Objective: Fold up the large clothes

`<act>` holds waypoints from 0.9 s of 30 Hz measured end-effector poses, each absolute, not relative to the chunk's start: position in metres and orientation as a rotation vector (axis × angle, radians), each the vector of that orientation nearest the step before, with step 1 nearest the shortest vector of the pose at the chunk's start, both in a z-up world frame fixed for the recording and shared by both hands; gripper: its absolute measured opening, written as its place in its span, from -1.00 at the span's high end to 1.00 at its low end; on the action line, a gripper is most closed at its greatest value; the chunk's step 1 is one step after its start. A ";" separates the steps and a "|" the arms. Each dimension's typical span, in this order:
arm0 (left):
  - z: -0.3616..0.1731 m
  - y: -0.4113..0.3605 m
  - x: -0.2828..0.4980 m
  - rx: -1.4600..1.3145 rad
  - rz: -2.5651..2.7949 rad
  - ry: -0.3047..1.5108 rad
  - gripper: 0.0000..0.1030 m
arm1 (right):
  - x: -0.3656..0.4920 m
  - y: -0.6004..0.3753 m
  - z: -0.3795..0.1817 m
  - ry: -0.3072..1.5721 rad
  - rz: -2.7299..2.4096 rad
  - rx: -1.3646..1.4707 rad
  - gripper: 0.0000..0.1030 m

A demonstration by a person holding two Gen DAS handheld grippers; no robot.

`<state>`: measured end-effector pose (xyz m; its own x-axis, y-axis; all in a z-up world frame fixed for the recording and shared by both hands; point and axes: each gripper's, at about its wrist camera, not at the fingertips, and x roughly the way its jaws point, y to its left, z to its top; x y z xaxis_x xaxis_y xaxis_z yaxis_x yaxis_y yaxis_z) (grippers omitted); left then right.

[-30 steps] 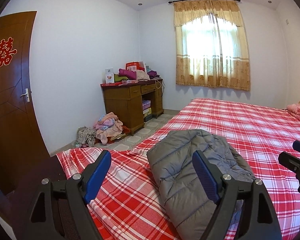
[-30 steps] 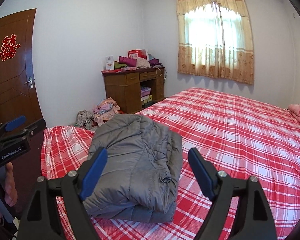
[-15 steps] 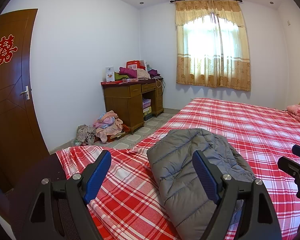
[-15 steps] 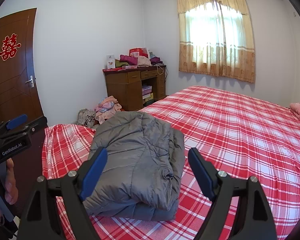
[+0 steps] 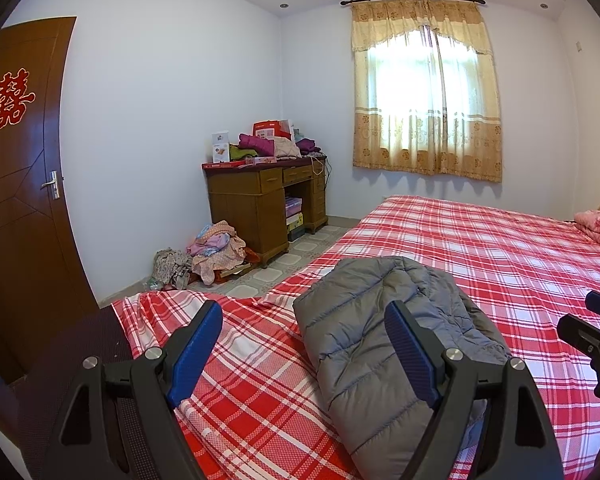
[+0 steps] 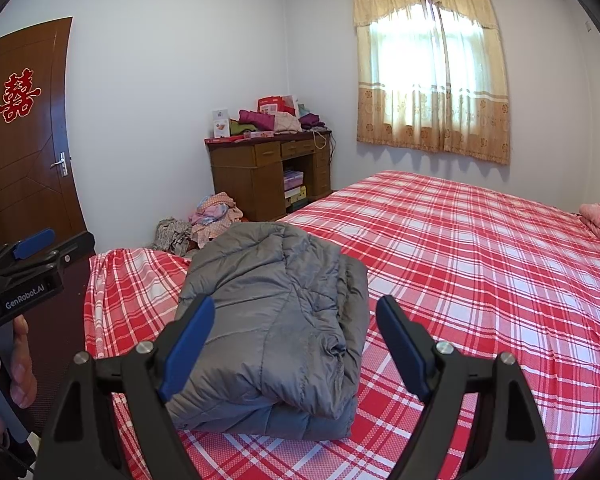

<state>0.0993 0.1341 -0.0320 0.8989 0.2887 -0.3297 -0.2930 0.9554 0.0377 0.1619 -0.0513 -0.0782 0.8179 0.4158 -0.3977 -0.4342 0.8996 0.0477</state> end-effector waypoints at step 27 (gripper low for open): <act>-0.036 0.127 0.103 -0.001 0.303 0.349 -0.63 | 0.163 -0.052 -0.079 0.419 0.450 -0.042 -0.66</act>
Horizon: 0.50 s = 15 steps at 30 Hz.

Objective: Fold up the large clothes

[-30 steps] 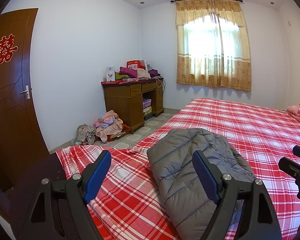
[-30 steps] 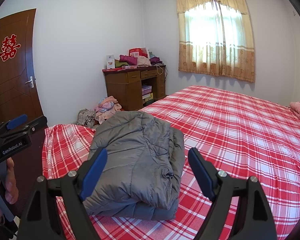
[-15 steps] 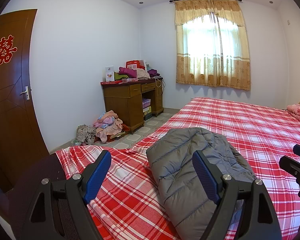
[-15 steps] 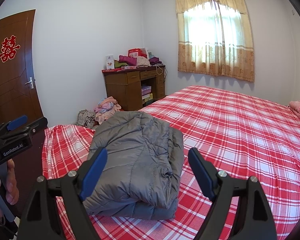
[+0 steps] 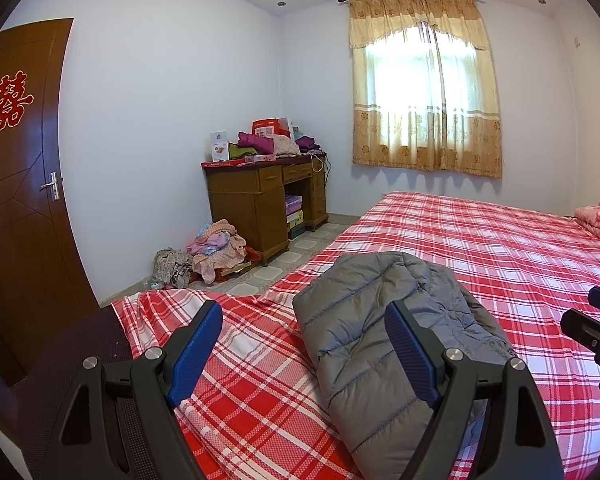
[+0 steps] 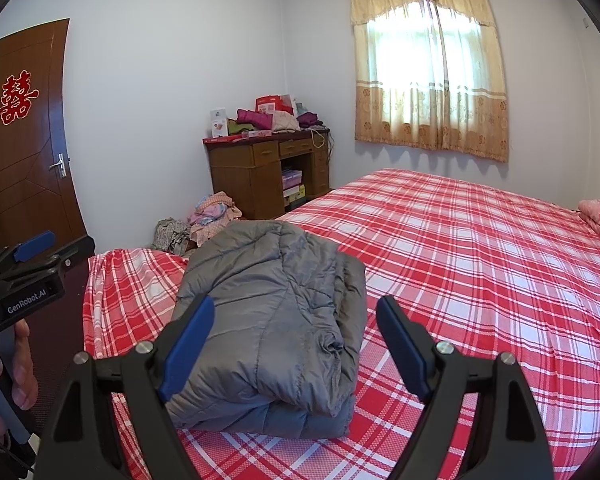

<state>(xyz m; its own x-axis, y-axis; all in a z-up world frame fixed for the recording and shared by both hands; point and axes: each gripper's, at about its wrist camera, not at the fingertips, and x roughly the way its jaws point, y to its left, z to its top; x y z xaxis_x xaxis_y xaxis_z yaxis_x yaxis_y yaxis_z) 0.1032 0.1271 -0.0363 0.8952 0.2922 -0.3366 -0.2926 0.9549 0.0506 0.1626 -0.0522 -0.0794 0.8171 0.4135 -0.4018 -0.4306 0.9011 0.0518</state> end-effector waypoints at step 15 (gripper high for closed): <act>-0.040 0.125 0.109 0.009 0.303 0.379 -0.63 | 0.163 -0.052 -0.080 0.417 0.448 -0.039 -0.66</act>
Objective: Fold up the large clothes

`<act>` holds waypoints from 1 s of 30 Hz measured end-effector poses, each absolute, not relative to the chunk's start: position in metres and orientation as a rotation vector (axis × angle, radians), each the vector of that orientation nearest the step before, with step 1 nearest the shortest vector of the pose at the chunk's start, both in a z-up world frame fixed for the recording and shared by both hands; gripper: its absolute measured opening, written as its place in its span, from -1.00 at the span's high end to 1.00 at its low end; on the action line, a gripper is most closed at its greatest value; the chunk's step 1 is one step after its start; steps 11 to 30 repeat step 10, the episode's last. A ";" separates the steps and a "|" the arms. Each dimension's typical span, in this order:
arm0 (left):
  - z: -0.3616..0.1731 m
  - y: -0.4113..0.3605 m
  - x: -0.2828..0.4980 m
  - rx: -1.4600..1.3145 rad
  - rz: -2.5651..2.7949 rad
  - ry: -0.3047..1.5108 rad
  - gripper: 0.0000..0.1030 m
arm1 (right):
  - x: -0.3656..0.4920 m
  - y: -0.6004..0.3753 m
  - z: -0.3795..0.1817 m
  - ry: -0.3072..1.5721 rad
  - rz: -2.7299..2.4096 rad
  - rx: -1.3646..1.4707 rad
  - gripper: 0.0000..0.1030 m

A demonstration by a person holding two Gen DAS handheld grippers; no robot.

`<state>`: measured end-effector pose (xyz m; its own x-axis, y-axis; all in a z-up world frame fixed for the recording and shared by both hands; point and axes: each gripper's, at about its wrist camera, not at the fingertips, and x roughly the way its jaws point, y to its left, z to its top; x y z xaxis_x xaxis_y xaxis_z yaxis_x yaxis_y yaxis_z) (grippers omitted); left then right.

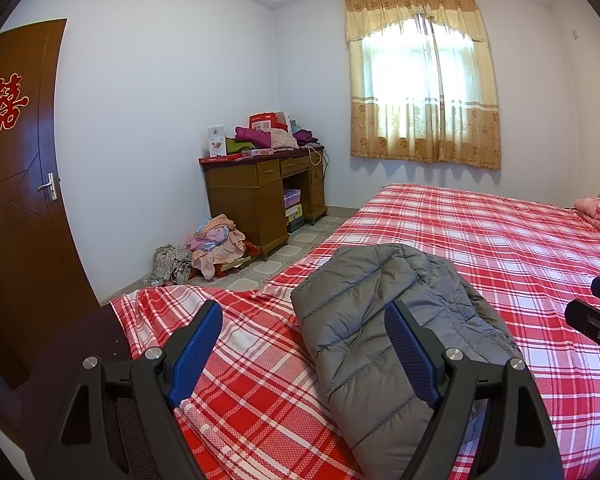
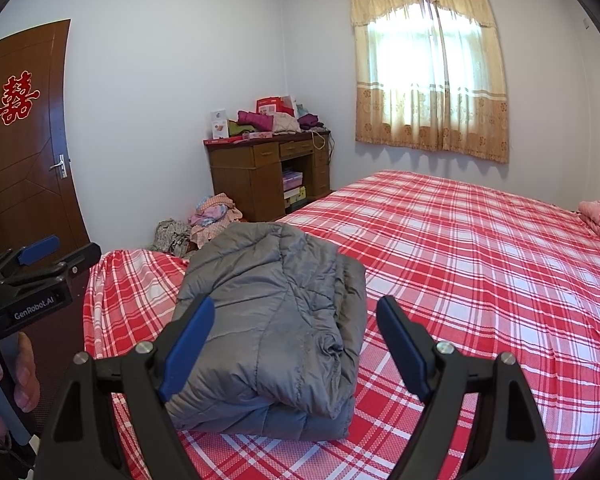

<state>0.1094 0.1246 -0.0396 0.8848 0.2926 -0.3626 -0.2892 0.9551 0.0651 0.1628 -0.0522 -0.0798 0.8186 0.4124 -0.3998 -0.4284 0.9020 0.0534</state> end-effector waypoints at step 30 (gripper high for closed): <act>-0.043 0.121 0.111 0.033 0.309 0.372 -0.63 | 0.163 -0.050 -0.084 0.429 0.450 -0.037 -0.67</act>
